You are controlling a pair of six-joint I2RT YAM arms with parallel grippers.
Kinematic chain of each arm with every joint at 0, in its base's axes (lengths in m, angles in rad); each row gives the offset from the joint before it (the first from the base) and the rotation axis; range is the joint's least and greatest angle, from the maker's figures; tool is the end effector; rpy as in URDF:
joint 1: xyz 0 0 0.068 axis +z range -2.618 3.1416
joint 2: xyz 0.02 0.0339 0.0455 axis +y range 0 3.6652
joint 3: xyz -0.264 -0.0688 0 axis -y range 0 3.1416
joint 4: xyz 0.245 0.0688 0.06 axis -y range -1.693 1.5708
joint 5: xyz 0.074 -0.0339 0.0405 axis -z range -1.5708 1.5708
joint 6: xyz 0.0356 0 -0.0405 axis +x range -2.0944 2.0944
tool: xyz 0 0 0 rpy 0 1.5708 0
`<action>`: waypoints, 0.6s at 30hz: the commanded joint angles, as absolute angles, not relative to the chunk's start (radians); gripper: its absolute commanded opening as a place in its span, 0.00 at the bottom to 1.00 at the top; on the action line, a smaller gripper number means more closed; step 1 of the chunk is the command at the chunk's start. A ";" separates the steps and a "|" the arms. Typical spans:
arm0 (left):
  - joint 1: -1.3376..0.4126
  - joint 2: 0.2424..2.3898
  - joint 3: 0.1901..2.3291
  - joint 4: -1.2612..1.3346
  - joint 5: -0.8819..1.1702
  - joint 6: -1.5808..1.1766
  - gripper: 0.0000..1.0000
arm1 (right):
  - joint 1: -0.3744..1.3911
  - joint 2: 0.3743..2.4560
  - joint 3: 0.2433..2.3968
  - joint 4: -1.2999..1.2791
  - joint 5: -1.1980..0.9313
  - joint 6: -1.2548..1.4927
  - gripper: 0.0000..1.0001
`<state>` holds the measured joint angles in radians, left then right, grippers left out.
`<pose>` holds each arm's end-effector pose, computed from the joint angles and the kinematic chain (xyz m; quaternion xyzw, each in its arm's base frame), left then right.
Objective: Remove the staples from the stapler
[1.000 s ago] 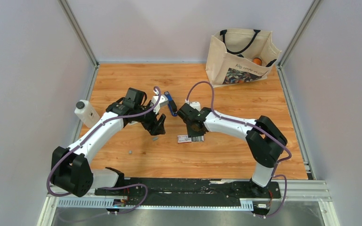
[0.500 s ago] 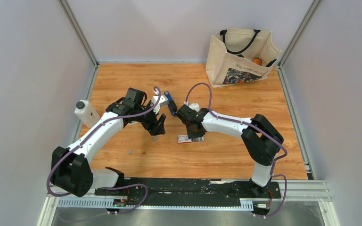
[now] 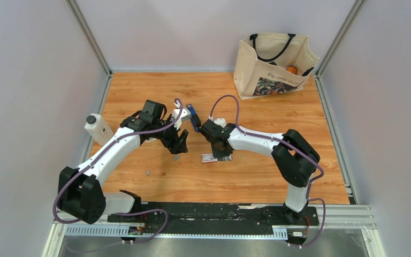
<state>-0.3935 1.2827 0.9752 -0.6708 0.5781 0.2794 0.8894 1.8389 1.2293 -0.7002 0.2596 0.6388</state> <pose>0.2277 -0.1156 0.2635 0.3812 0.8379 -0.2881 0.2638 0.2295 0.2685 0.1723 -0.1062 0.9776 -0.0034 0.1820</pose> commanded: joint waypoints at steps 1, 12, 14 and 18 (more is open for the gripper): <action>-0.399 1.255 1.003 -0.672 0.601 0.301 0.82 | 0.893 1.822 1.246 -0.681 0.281 0.640 0.20; -0.399 1.249 1.002 -0.675 0.603 0.299 0.82 | 0.891 1.804 1.232 -0.678 0.273 0.653 0.20; -0.399 1.252 1.002 -0.676 0.601 0.302 0.82 | 0.893 1.801 1.232 -0.680 0.273 0.653 0.27; -0.399 1.252 0.997 -0.678 0.601 0.304 0.82 | 0.891 1.780 1.230 -0.690 0.278 0.653 0.32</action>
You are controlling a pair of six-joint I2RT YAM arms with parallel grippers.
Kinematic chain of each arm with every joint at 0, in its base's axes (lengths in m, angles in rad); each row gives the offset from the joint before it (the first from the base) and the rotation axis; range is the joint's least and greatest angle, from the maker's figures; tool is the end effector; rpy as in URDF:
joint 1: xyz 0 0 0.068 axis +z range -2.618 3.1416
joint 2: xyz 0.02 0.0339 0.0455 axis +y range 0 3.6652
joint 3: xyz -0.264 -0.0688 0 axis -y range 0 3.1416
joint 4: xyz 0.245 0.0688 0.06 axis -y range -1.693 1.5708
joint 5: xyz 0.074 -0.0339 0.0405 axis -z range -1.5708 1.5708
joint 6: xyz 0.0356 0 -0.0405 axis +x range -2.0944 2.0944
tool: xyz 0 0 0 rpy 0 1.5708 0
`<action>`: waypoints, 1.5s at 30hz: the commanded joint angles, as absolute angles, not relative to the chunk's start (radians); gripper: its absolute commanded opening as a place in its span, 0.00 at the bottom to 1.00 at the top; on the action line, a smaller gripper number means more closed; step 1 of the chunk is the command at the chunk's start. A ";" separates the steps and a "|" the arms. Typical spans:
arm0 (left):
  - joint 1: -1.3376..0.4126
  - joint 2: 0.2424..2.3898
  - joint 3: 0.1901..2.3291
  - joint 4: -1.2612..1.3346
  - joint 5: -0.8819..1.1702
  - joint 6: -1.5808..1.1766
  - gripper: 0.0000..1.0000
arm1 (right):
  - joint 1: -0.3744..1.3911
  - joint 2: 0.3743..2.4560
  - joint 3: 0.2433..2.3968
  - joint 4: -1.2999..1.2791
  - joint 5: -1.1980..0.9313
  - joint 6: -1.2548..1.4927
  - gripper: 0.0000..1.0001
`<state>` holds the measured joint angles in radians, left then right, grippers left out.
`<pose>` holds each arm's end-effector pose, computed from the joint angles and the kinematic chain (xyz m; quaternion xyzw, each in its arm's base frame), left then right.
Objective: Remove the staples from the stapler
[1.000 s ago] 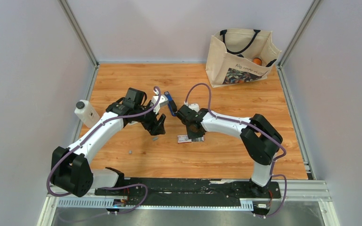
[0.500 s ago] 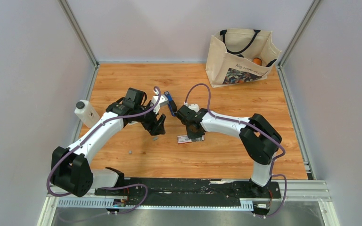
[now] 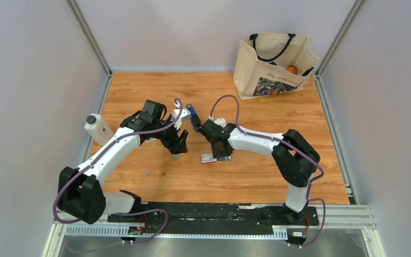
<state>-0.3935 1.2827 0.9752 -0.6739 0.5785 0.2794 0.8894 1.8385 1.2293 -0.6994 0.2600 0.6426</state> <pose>0.2275 -0.1155 0.2634 0.3810 0.8384 -0.2884 0.2624 0.2296 0.2686 0.1724 -0.1042 0.9777 -0.0028 0.1825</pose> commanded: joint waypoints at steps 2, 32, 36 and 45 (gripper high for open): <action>-0.399 1.255 0.993 -0.675 0.601 0.305 0.82 | 0.891 1.755 1.229 -0.695 0.279 0.655 0.31; -0.606 1.592 1.040 -0.600 0.347 0.495 0.71 | 0.719 1.577 0.936 -0.407 0.084 0.712 0.25; -0.647 1.623 1.054 -0.594 0.258 0.502 0.70 | 0.701 1.565 0.911 -0.376 0.058 0.706 0.25; -0.709 1.684 1.086 -0.607 0.160 0.512 0.66 | 0.620 1.474 0.805 -0.261 -0.083 0.701 0.25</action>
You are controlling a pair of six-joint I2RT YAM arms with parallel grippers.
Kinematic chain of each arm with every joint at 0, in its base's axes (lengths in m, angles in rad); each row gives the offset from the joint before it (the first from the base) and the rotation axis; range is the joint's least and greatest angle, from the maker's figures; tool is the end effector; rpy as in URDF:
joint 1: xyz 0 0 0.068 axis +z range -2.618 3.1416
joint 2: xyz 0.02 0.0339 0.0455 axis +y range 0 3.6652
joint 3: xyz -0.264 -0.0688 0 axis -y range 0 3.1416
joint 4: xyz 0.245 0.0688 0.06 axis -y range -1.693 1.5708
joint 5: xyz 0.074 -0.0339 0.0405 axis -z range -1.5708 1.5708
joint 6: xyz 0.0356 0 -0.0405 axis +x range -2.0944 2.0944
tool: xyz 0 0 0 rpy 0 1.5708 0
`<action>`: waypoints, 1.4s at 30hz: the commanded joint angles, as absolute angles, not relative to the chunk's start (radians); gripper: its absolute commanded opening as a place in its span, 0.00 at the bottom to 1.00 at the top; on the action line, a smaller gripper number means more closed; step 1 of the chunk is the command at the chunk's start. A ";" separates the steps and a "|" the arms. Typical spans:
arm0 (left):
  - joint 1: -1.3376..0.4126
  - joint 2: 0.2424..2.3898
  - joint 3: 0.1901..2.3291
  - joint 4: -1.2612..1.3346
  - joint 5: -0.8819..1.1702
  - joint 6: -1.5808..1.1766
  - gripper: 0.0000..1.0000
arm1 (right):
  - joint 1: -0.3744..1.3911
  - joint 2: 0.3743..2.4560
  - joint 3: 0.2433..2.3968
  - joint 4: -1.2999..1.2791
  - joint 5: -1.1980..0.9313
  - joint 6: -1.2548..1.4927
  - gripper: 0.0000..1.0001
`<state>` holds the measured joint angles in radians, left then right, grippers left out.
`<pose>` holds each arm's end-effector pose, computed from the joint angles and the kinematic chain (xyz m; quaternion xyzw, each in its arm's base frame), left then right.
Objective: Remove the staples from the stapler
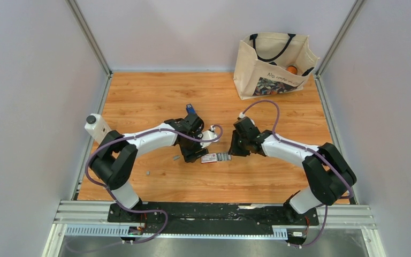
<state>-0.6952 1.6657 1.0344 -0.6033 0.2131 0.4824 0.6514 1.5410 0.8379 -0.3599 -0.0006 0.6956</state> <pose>0.2364 -0.2070 0.1774 0.5592 0.8054 -0.1219 0.1543 0.2315 0.1765 0.1690 0.0213 0.9677 0.1569 0.1961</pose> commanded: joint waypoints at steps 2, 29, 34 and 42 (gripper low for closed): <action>-0.715 1.698 1.100 -0.617 0.153 0.512 0.65 | 0.608 1.459 0.787 -0.244 -0.109 0.696 0.25; -0.785 1.805 1.204 -0.683 0.127 0.540 0.57 | 0.569 1.568 0.709 -0.080 -0.235 0.707 0.21; -0.787 1.806 1.207 -0.681 0.126 0.538 0.56 | 0.569 1.583 0.709 -0.064 -0.248 0.709 0.21; -0.788 1.812 1.216 -0.683 0.126 0.535 0.55 | 0.569 1.600 0.707 -0.041 -0.264 0.719 0.20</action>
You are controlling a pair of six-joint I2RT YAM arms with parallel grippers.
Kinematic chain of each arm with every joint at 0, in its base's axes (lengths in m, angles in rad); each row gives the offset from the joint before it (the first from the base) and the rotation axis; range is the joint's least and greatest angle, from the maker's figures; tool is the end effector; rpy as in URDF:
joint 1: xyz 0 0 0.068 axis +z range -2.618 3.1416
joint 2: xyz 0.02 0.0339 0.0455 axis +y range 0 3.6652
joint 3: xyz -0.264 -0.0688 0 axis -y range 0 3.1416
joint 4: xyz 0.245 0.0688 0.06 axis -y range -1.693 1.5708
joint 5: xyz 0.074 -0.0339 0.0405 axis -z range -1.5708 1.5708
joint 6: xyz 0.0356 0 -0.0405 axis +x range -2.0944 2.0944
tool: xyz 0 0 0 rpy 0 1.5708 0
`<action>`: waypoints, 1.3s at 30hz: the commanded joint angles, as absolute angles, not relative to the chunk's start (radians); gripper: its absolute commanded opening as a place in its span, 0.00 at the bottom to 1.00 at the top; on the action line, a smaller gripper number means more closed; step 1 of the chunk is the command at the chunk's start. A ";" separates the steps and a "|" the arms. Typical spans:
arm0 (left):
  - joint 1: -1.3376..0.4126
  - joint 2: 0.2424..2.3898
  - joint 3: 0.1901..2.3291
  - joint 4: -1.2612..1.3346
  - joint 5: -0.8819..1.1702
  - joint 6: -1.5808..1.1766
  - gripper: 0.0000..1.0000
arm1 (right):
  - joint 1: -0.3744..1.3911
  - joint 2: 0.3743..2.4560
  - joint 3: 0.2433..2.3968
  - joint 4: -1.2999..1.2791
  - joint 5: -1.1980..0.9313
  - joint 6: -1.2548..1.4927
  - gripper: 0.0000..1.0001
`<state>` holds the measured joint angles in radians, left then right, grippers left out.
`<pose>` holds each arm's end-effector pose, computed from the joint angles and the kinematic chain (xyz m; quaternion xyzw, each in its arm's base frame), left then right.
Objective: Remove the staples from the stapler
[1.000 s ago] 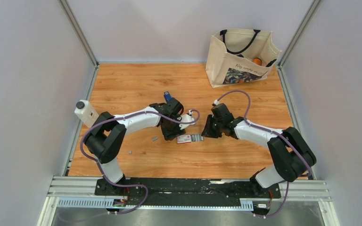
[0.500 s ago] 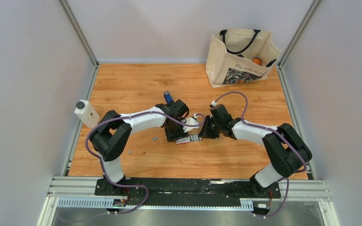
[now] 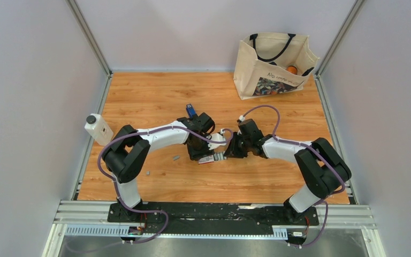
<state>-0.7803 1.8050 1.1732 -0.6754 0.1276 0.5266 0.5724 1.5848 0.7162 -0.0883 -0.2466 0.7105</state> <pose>0.2405 -0.2444 0.1685 0.6081 0.7804 -0.0793 0.1221 0.2393 0.1645 0.1405 0.0282 0.9463 0.2734 0.1701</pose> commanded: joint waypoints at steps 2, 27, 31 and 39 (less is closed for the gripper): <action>-0.788 1.812 1.218 -0.681 0.132 0.537 0.54 | 0.571 1.603 0.709 -0.040 -0.267 0.719 0.20; -0.808 1.780 1.197 -0.683 0.163 0.548 0.52 | 0.592 1.560 0.713 -0.109 -0.221 0.677 0.21; -0.804 1.698 1.140 -0.692 0.186 0.557 0.52 | 0.592 1.528 0.742 -0.173 -0.173 0.646 0.22; -0.785 1.592 1.115 -0.735 0.239 0.549 0.73 | 0.595 1.537 0.782 -0.229 -0.152 0.615 0.25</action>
<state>-0.7956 1.6722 1.1057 -0.7101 0.1749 0.5465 0.5869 1.5539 0.7479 -0.1982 -0.1833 0.6479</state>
